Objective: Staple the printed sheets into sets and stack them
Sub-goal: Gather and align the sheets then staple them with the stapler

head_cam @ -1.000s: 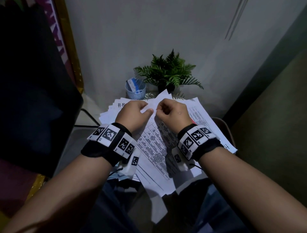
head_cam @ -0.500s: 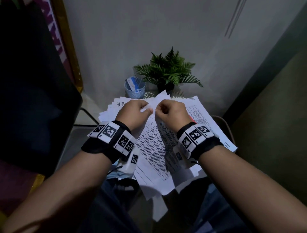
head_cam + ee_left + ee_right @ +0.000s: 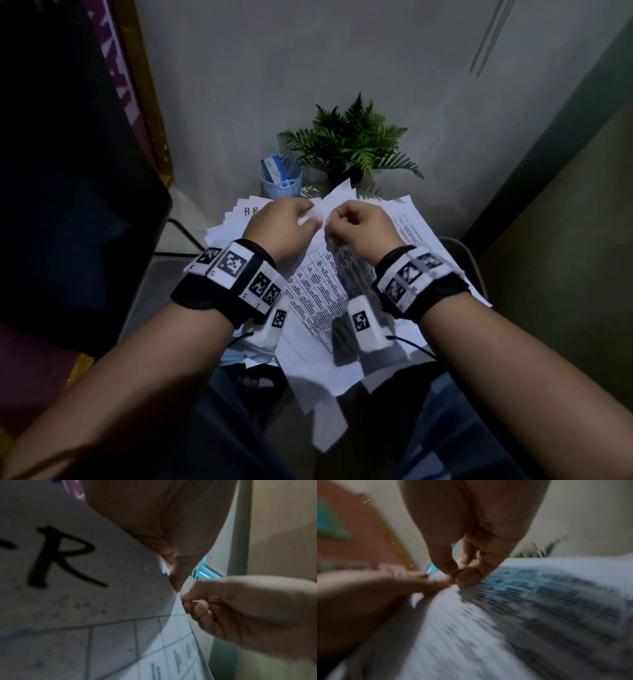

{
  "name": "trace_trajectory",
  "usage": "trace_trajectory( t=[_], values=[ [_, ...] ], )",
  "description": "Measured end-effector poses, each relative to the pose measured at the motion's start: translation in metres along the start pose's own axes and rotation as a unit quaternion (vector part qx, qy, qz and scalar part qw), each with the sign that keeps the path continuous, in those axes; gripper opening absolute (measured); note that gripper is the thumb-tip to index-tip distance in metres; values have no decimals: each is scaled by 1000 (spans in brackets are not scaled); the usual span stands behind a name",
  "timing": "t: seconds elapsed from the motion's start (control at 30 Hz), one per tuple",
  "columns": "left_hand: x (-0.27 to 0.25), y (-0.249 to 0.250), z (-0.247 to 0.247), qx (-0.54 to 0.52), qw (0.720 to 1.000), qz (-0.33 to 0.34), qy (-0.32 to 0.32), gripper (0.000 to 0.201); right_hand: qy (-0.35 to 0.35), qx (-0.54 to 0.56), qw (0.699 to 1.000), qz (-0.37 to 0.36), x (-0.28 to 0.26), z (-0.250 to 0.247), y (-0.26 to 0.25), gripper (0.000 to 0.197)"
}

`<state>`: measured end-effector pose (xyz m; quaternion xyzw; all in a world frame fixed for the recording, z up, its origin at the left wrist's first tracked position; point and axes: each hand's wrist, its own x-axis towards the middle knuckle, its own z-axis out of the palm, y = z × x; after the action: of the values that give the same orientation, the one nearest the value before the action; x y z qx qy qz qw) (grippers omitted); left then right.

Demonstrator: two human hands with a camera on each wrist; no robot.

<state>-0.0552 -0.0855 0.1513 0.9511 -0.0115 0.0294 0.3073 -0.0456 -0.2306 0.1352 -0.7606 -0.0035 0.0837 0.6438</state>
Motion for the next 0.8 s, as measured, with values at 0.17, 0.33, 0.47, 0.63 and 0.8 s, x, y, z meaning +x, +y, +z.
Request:
trace_trajectory(
  t=[0.17,0.33,0.47,0.63,0.8],
  values=[
    [-1,0,-8,-102,992,7,-68,19,51,-131,977,-157,-11,1,10,10],
    [-3,-3,-2,-119,989,0,-85,28,69,-162,960,-218,-7,6,6,11],
    [0,-10,-4,-88,994,-16,-55,15,108,-89,982,-128,5,-9,8,25],
    [7,-20,-3,-70,996,-32,-47,23,158,-112,979,-68,9,-58,16,25],
    [11,-18,-2,-41,997,-62,-5,41,278,-175,945,2,26,-140,29,27]
  ],
)
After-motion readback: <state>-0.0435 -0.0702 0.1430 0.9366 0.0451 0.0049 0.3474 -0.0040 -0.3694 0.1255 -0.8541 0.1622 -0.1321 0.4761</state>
